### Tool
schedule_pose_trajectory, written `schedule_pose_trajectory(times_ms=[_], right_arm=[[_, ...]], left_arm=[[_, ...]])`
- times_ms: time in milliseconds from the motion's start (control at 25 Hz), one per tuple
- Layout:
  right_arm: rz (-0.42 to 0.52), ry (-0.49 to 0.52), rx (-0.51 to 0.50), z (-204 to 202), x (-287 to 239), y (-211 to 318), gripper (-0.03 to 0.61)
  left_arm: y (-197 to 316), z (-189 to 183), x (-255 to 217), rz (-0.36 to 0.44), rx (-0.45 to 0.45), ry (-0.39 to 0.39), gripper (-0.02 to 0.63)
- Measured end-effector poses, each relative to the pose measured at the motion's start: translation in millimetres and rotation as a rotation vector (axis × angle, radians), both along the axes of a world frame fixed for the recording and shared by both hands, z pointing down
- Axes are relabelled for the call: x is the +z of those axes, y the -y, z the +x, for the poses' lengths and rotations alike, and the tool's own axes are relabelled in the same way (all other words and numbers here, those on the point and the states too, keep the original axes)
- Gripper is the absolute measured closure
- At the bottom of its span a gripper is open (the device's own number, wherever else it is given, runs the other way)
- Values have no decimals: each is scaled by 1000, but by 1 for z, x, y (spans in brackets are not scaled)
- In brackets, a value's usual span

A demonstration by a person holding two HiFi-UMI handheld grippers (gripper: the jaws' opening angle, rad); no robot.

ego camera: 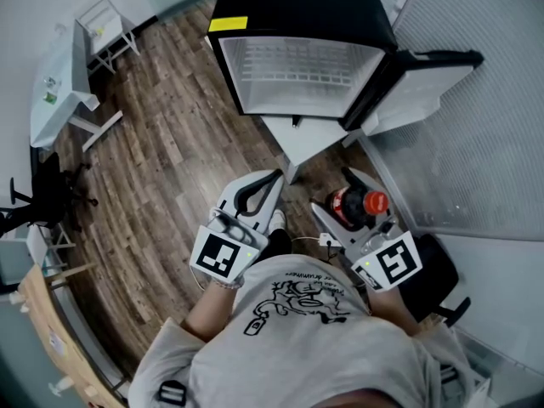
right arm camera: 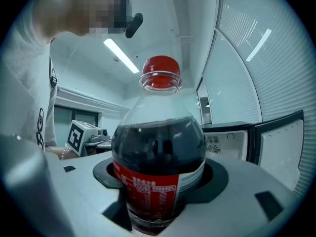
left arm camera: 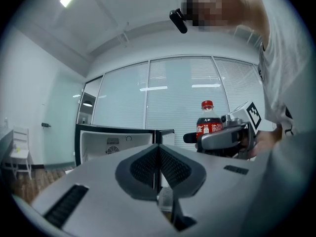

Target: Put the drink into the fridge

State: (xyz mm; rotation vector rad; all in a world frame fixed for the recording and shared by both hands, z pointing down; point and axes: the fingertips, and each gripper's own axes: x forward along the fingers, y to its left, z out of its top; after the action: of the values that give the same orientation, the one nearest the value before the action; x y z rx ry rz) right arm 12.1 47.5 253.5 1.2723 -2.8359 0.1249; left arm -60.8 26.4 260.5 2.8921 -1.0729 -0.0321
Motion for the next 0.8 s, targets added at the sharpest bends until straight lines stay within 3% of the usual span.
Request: schedule_pose_trajectory(times_ms=[400,800], right_arm=[[-1,-23,25,-31,0,63,255],[-5,-30,64,-34,4,93,255]], left_arm=[[62,-26,3,-10,49,-9,612],[93,-21,7,-6,102,-7,612]])
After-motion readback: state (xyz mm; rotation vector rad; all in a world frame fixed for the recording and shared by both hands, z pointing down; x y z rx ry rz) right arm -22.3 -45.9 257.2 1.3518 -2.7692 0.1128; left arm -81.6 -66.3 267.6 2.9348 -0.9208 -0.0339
